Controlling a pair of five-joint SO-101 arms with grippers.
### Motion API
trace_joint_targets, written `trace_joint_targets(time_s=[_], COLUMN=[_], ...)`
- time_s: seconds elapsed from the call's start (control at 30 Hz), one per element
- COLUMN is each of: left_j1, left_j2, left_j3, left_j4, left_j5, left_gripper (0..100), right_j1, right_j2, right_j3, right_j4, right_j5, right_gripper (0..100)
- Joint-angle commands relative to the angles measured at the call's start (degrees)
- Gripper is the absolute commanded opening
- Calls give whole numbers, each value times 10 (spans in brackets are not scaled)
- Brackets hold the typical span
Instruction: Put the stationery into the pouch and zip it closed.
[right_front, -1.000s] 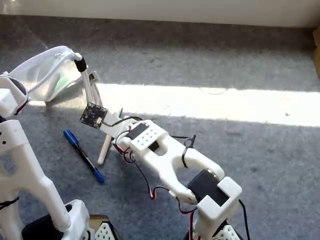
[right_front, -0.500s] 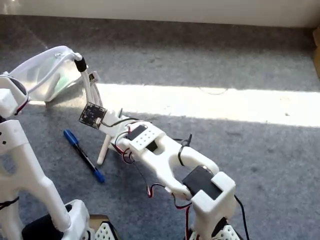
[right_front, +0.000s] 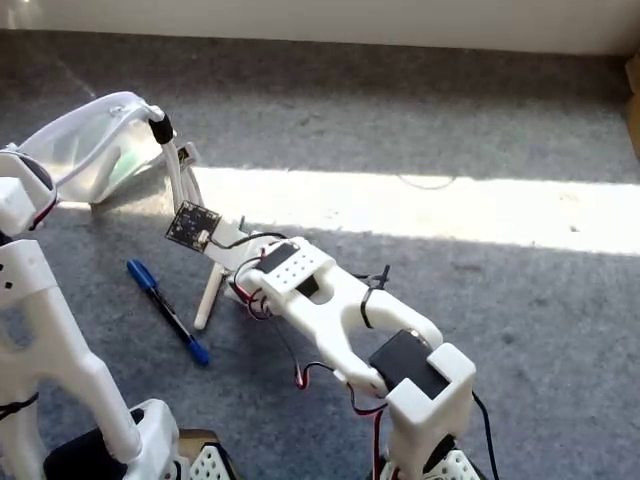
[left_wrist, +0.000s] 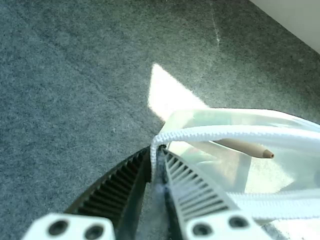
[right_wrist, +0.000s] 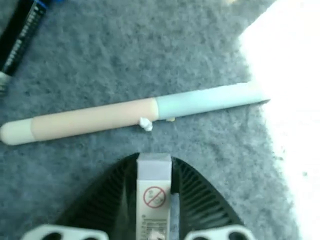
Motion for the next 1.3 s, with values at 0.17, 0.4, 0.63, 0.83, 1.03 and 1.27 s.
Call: trace_joint_targets(time_s=[0.17, 0.4, 0.63, 0.83, 1.03, 1.27], left_j1=[-7, -8, -8, -7, -7, -7], left_j2=[-9, -9, -9, -9, -9, -9], left_j3=[-5, -4, -4, -4, -4, -3], left_j4=[-12, -12, -12, -12, -12, -12], left_j5=[3, 3, 3, 3, 3, 3], left_gripper=[18, 18, 18, 18, 18, 18], right_j1=[79, 80, 80, 82, 83, 92], right_j2=[-54, -26, 26, 65, 70, 57], right_j3=[-27, -54, -129, -172, -177, -178], right_j4=[68, 138, 227, 261, 262, 286], right_j5=[-73, -73, -73, -71, -69, -69], right_gripper=[7, 112, 112, 112, 1, 4])
